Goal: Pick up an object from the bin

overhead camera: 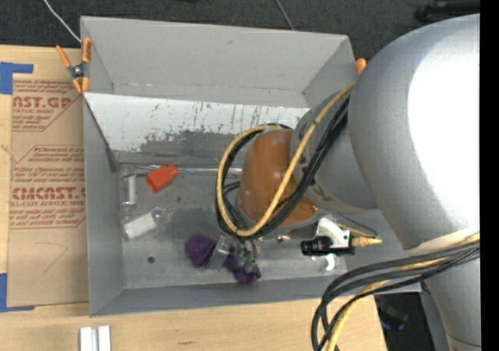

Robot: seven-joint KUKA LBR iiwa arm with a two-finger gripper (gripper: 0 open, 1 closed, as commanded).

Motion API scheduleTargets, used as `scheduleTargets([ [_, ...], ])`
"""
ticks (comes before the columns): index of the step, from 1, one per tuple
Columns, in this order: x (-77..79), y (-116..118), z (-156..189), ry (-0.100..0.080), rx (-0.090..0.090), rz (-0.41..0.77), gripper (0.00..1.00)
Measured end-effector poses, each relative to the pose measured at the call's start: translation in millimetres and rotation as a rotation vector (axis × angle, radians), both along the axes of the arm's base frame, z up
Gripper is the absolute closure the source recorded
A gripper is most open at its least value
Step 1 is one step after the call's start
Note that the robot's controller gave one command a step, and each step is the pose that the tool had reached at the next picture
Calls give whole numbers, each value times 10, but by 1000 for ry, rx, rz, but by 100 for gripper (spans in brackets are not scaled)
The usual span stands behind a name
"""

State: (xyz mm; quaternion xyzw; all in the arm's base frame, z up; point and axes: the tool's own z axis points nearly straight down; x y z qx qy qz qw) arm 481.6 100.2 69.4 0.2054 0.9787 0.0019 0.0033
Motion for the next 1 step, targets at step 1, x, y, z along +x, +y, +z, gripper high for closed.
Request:
scheduleTargets([
  [1, 0, 0, 0, 0, 0, 0, 100],
])
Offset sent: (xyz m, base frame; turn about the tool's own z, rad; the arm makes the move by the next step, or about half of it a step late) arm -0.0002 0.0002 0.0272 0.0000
